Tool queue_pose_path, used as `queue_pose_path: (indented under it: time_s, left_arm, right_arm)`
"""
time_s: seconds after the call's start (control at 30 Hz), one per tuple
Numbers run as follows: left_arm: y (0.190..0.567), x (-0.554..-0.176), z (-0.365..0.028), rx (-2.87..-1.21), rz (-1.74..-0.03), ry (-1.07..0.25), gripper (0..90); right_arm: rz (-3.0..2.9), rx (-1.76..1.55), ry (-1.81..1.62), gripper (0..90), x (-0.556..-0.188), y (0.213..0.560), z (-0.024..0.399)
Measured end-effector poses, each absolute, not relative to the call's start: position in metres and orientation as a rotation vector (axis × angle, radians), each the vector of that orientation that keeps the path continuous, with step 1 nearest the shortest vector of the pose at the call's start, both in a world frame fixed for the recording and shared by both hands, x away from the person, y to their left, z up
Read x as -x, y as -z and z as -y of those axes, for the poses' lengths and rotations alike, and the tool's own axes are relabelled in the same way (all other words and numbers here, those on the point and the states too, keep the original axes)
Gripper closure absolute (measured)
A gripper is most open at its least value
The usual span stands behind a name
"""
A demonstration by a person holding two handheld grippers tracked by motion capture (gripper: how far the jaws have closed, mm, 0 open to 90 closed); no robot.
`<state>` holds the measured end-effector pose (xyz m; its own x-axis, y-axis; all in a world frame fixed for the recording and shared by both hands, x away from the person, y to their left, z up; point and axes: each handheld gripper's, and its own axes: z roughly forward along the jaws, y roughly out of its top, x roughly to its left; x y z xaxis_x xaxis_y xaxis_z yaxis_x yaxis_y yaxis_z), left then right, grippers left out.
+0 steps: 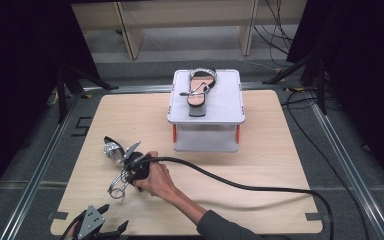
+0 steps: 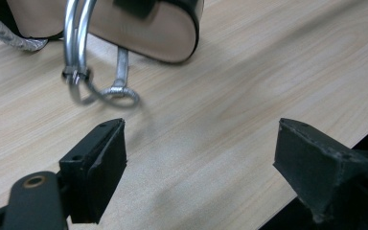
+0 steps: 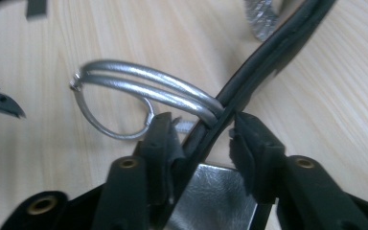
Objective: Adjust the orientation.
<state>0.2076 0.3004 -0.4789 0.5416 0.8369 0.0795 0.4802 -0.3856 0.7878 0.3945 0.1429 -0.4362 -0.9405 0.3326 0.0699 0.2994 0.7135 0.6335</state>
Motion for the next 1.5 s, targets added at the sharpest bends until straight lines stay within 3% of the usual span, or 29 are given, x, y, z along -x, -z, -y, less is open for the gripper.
queue_pose_path:
  time_s: [0.3,0.53,0.7,1.13,1.43,1.5]
  left_arm:
    - [0.479,-0.208,-0.301,-2.058,-1.057,-0.626,17.9]
    - [0.480,-0.208,-0.300,-2.047,-1.057,-0.626,17.9]
    - [0.480,-0.207,-0.297,-2.016,-1.060,-0.613,17.9]
    - [0.480,-0.207,-0.297,-2.020,-1.056,-0.616,17.9]
    - [0.480,-0.208,-0.299,-2.063,-1.051,-0.631,17.8]
    - [0.480,-0.208,-0.299,-2.064,-1.051,-0.631,17.8]
  right_arm:
    - [-2.894,-0.745,-1.189,70.8,-0.429,0.430,-0.104]
    - [-2.825,-0.868,-1.241,72.7,-0.448,0.433,-0.082]
    - [-2.794,-0.831,-1.144,80.6,-0.456,0.439,-0.076]
    - [-2.758,-0.788,-1.104,70.4,-0.471,0.430,-0.067]
    - [-2.815,-0.702,-1.038,71.2,-0.475,0.436,-0.080]
    - [-2.830,-0.703,-1.041,75.3,-0.479,0.439,-0.081]
